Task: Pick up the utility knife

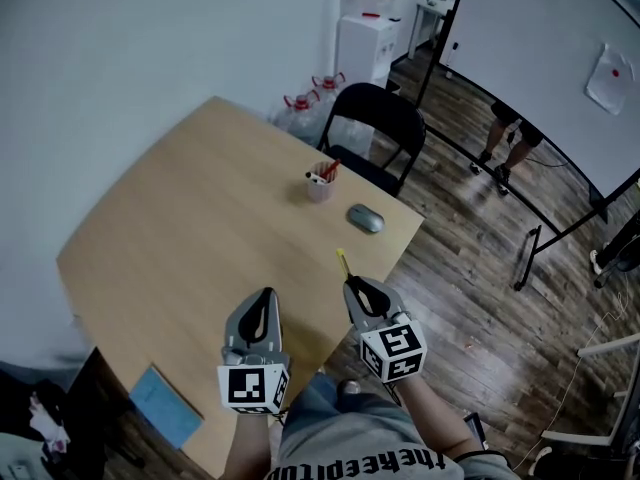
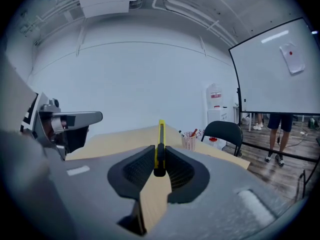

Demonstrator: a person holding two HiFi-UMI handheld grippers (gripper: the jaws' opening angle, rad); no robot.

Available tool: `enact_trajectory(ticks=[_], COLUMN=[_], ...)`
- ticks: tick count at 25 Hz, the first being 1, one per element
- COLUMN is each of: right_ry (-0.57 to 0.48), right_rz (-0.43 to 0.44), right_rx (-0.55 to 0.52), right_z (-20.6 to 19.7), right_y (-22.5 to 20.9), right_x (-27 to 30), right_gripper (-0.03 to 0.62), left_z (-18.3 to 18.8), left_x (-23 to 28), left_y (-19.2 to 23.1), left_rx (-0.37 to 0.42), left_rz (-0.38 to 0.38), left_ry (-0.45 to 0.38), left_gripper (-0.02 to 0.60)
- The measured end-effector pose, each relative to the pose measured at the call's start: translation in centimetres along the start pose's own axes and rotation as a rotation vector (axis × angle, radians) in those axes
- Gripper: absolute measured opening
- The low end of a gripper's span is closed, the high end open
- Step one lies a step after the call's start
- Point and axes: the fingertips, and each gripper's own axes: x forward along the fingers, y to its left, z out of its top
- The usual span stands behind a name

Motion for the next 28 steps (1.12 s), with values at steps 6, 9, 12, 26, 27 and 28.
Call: enact_trajectory(ticks=[6, 9, 12, 26, 27, 28], right_ry=[-0.044, -0.065, -0.087, -0.171, -0.178, -0.185], right_rz=[-0.003, -0.009, -0.017, -0.048, -0.049, -0.051], right_rx=[-0.02, -0.032, -0.043, -0.073, -0.073, -0.073], right_z=[1.3, 1.8, 2.4, 4.5, 4.6, 4.7], right_y=[0.0, -0.2, -0.3, -1.1, -1.0, -1.0], right_x=[-1.2, -1.9, -2.6, -5.2, -5.3, -5.5], right_gripper=[0.065, 0.066, 0.066, 0.066, 0.066, 0.066], left_z=[0.6, 0.8, 0.8, 1.6, 1.7, 1.7], left_x=[-0.4, -0.6, -0.8, -1.9, -2.1, -2.2], left_y=[-0.6, -1.1, -1.3, -1.6, -1.6, -1.6], left_rx=[0.005, 0.01, 0.014, 0.032, 0.033, 0.034], left_rz=[-0.001, -0.004, -0.004, 0.015, 0.016, 0.018], left_ry=[-0.007, -0.012, -0.018, -0.036, -0.036, -0.037], left_gripper=[0.02, 0.02, 0.02, 0.02, 0.02, 0.02])
